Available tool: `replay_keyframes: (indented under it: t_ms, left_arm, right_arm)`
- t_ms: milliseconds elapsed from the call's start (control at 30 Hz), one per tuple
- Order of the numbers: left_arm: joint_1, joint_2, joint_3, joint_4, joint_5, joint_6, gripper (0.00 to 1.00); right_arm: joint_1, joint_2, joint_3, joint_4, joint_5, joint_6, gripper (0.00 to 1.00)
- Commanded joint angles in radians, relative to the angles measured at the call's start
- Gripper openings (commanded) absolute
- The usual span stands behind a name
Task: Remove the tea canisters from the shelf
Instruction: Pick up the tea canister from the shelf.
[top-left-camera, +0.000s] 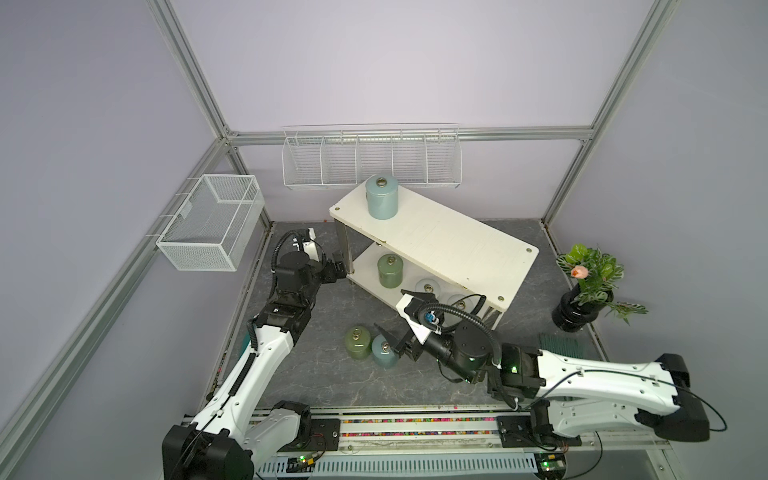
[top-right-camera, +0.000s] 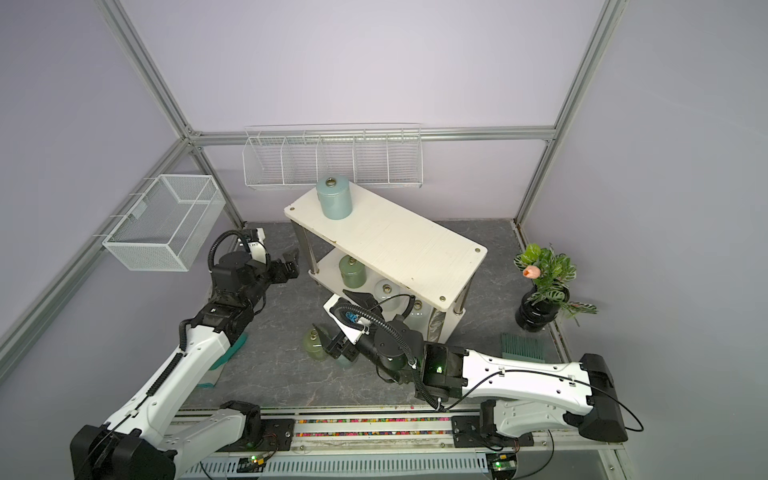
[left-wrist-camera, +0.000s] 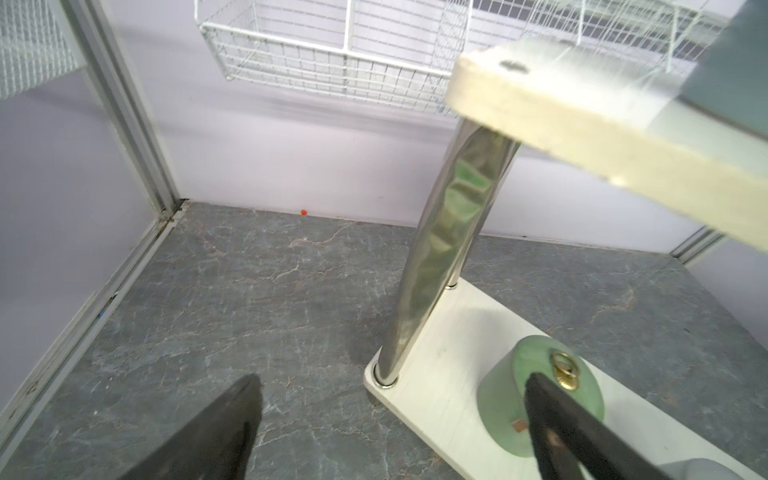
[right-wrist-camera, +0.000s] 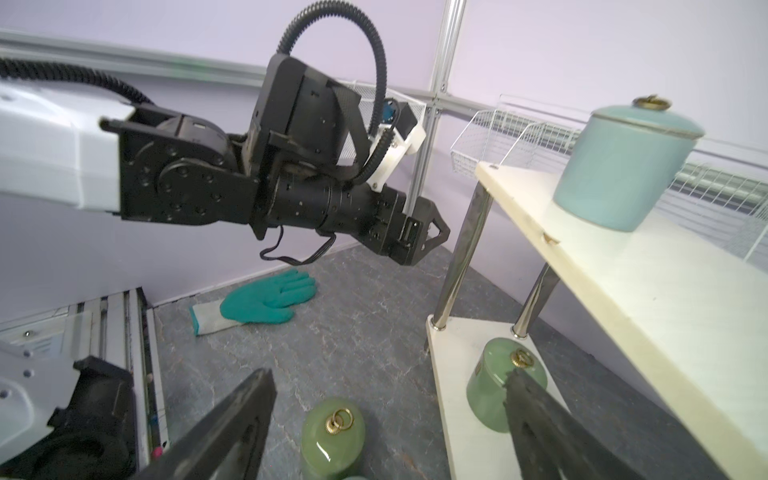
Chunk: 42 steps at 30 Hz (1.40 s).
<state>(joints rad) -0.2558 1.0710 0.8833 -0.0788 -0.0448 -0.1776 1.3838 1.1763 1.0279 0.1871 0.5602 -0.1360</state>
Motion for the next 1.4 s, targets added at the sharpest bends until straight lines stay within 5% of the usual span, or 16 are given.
replay_keyframes:
  t_ms: [0,200,567,1367]
  left_arm:
    - [-0.003,-0.044,0.078,-0.041,0.070,0.039,1.00]
    - [-0.003,-0.069,0.157,-0.075,0.187,0.098,1.00]
    - [-0.003,0.102,0.336,-0.075,0.497,0.222,1.00]
    - [-0.021,0.470,0.618,0.057,0.689,0.223,1.00]
  right_arm:
    - [0.003,-0.017,0.064,-0.035,0.054,-0.068,0.89]
    - [-0.026,-0.046,0.156,-0.089,0.154,-0.058,0.89]
    - [-0.184,-0.106,0.207,-0.171,0.225,0.005,0.89]
    - [-0.402,0.008,0.215,-0.228,0.105,0.149,0.89]
